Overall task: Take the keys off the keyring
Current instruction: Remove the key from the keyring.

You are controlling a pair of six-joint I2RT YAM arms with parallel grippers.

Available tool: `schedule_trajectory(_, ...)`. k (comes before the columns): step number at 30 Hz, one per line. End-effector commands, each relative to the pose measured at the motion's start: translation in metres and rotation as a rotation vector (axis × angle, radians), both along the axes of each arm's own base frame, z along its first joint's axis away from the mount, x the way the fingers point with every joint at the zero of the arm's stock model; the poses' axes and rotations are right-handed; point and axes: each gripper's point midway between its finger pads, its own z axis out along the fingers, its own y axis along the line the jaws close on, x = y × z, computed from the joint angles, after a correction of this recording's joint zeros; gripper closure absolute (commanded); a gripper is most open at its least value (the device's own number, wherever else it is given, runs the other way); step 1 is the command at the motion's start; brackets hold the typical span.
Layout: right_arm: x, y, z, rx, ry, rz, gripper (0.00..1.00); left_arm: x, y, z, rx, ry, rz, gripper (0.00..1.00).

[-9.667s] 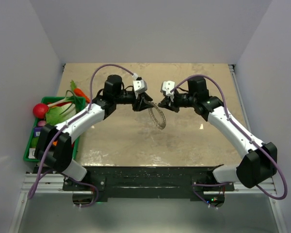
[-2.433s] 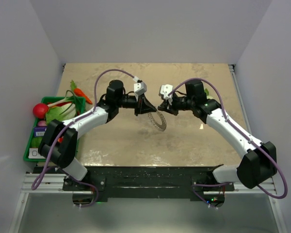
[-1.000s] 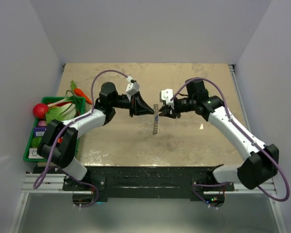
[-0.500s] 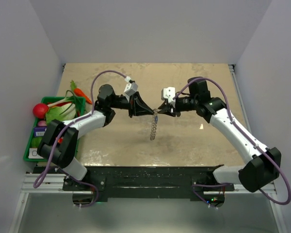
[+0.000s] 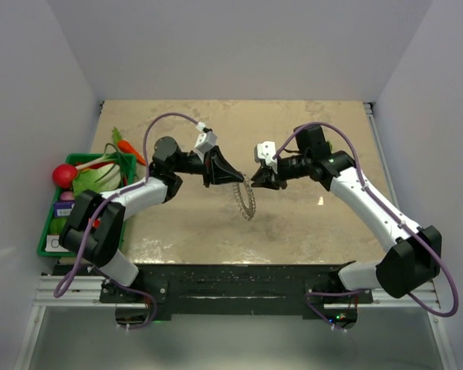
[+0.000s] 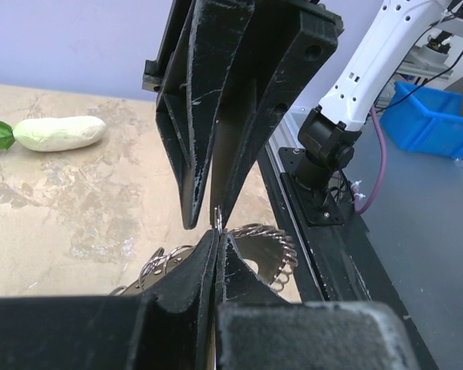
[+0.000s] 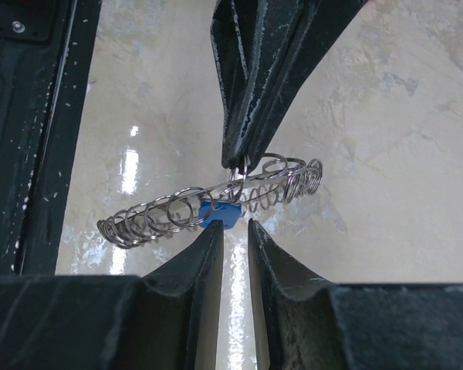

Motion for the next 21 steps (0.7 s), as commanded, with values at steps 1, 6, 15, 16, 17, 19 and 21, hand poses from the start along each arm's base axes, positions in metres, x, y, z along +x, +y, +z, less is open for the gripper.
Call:
schedule_trajectory(1, -0.006, 0.004, 0.016, 0.033, -0.014, 0.054, 0.76, 0.0, 0.005, 0.021, -0.051, -0.077, 0.024, 1.0)
schedule_trajectory(6, -0.004, 0.007, 0.016, 0.053, 0.002, 0.045, 0.73, 0.001, 0.005, 0.021, -0.052, -0.074, 0.03, 1.0)
schedule_trajectory(15, 0.002, 0.016, 0.011, 0.086, 0.044, 0.025, 0.62, 0.0, 0.005, 0.021, -0.056, -0.077, 0.031, 1.0)
schedule_trajectory(16, 0.002, 0.017, 0.009, 0.085, 0.05, 0.028, 0.62, 0.001, 0.005, 0.021, -0.056, -0.076, 0.031, 1.0)
schedule_trajectory(17, 0.0, 0.018, 0.009, 0.085, 0.056, 0.034, 0.62, 0.001, 0.006, 0.021, -0.057, -0.078, 0.034, 1.0)
schedule_trajectory(19, -0.001, 0.02, 0.006, 0.081, 0.068, 0.039, 0.62, 0.002, 0.006, 0.021, -0.057, -0.076, 0.034, 1.0)
schedule_trajectory(21, -0.001, 0.02, 0.007, 0.082, 0.063, 0.044, 0.61, 0.002, 0.006, 0.021, -0.057, -0.076, 0.037, 1.0)
